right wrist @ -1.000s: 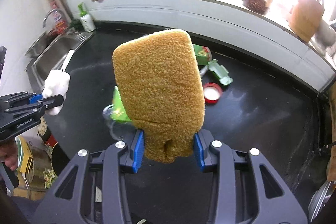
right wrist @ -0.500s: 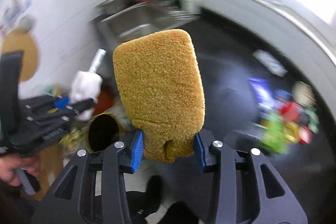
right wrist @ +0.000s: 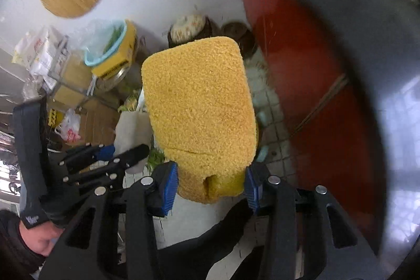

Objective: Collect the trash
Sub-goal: 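Carry foam block and sponge to the black bin and release both, then swing both open tools back toward the counter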

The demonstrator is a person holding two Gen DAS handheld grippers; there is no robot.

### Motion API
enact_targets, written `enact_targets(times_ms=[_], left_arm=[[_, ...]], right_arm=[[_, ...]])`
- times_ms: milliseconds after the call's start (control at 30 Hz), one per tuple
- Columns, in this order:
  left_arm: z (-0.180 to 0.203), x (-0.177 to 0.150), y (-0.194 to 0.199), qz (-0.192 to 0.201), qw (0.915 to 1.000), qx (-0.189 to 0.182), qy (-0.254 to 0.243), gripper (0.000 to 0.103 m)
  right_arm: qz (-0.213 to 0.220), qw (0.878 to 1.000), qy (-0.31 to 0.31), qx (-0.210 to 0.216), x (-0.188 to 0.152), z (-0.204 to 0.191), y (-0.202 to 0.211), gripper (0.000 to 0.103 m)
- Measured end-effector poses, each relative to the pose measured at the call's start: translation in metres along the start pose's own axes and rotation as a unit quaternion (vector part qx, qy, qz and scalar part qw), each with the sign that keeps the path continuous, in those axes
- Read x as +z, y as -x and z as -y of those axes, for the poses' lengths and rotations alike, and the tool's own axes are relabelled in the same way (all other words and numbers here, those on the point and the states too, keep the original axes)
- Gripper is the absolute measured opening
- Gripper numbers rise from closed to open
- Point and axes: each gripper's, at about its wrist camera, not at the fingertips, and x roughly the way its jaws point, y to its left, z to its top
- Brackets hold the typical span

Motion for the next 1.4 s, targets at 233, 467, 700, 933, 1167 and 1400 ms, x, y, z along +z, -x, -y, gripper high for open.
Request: enact_targets(times_ms=[233, 467, 700, 933, 1167, 1400], left_arm=[[-0.019, -0.003, -0.051, -0.018, 0.9998, 0.003, -0.002, 0.036], [-0.028, 0.001, -0.054, -0.021, 0.9995, 0.014, 0.016, 0.087], [-0.022, -0.002, -0.022, -0.018, 0.9995, 0.016, 0.019, 0.087], [0.049, 0.004, 0.049, 0.014, 0.9962, 0.037, -0.078, 0.094], [0.200, 0.003, 0.121, 0.072, 0.9695, -0.047, -0.230, 0.096], [0.386, -0.044, 0.164, 0.094, 0.8793, -0.183, -0.430, 0.096]], right_arm=[[-0.039, 0.999, -0.012, -0.003, 0.024, -0.013, -0.058, 0.046], [-0.041, 0.999, -0.006, 0.014, 0.034, -0.006, -0.058, 0.084], [-0.021, 1.000, 0.008, 0.008, 0.021, -0.001, -0.008, 0.084], [0.064, 0.997, -0.018, -0.024, -0.006, 0.025, 0.116, 0.090], [0.198, 0.966, -0.099, -0.133, -0.100, 0.096, 0.286, 0.094], [0.259, 0.897, -0.258, -0.248, -0.241, 0.187, 0.395, 0.094]])
